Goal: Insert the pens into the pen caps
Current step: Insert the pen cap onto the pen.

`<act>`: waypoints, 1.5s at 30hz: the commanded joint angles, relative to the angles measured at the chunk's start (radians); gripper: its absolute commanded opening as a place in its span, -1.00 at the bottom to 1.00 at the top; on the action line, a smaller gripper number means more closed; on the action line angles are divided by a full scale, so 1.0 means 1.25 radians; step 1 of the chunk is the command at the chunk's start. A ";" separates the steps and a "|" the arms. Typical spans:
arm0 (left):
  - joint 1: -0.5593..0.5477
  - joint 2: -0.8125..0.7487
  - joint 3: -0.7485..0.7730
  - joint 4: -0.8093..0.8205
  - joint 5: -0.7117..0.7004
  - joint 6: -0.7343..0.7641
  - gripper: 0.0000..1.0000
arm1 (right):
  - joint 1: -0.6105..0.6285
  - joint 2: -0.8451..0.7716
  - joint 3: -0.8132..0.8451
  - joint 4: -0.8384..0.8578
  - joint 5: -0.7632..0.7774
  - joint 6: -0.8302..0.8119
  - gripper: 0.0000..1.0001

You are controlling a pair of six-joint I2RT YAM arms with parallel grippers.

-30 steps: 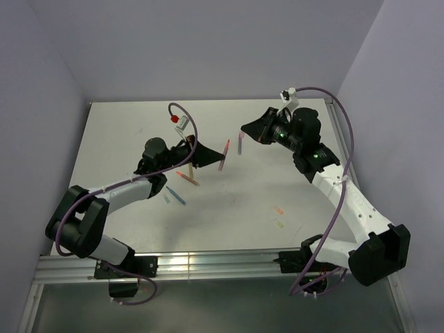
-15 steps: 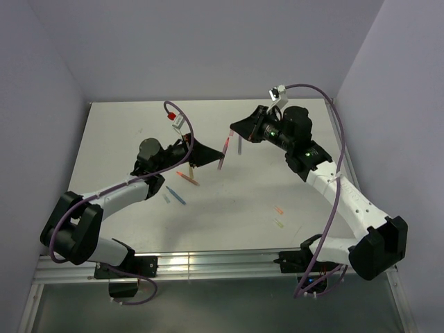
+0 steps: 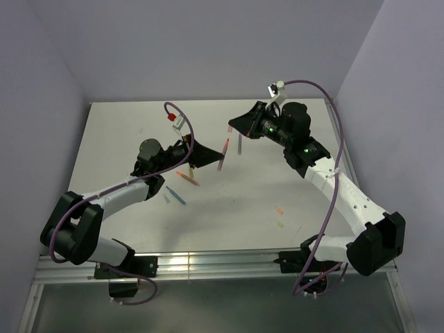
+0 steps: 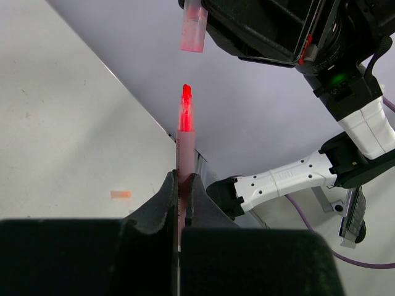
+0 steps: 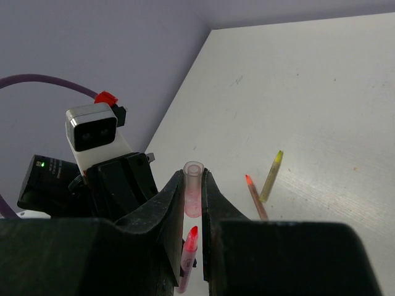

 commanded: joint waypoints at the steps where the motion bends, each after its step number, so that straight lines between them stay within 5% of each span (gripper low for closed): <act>1: -0.001 -0.016 0.019 0.021 0.015 0.010 -0.99 | 0.004 -0.001 0.031 0.033 -0.010 -0.003 -1.00; 45: 0.022 -0.028 0.012 0.027 0.011 0.007 -0.99 | 0.038 0.005 -0.003 0.001 0.016 -0.024 -1.00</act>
